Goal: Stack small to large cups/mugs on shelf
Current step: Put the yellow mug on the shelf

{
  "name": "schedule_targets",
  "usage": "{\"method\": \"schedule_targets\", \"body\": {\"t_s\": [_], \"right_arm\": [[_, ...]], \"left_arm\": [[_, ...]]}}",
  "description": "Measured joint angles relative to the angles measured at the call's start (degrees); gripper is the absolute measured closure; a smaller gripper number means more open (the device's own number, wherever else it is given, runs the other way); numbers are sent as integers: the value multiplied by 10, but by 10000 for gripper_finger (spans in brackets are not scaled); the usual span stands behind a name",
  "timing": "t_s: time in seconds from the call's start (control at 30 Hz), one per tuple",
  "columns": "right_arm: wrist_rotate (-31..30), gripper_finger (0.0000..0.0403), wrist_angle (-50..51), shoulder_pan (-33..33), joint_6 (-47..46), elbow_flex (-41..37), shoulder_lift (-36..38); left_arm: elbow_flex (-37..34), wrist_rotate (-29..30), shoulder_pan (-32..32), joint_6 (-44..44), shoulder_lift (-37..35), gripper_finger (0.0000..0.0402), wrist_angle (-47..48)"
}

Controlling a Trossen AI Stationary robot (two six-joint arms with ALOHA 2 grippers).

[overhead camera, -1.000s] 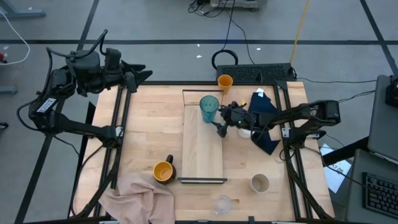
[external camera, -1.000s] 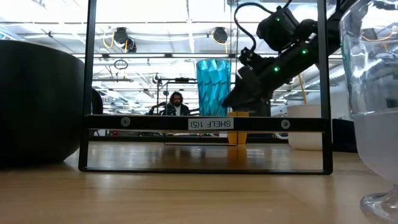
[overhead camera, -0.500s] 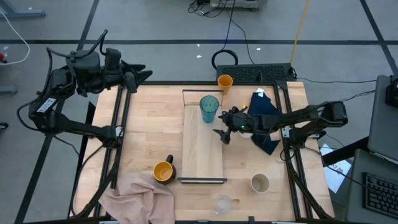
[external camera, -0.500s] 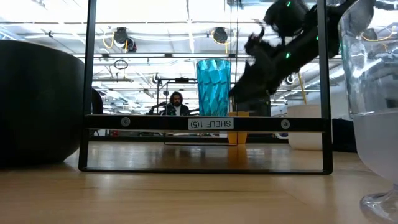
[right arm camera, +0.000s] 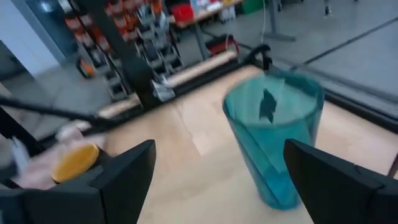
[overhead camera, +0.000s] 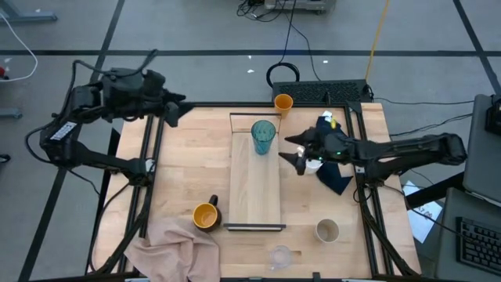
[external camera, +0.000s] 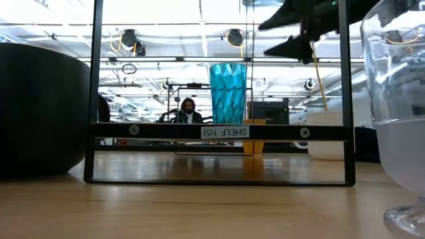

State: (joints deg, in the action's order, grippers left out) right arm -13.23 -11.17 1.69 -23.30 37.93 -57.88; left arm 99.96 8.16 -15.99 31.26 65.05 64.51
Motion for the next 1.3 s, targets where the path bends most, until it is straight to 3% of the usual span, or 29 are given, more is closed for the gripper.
{"method": "schedule_targets", "body": {"t_s": [0.23, 0.5, 0.97, 1.3], "right_arm": [[0, 60, 7, -11, -13, 0, 46], [1, 60, 14, -36, -17, 0, 69], [11, 60, 29, -41, -13, 0, 101], [60, 60, 25, -41, -31, 0, 152]], "left_arm": [[0, -73, 13, -4, 32, 110, 72], [0, -127, 66, 25, 77, 110, 235], [0, -99, 265, 166, 174, 110, 256], [0, -102, 334, 252, 286, 110, 253]]}}
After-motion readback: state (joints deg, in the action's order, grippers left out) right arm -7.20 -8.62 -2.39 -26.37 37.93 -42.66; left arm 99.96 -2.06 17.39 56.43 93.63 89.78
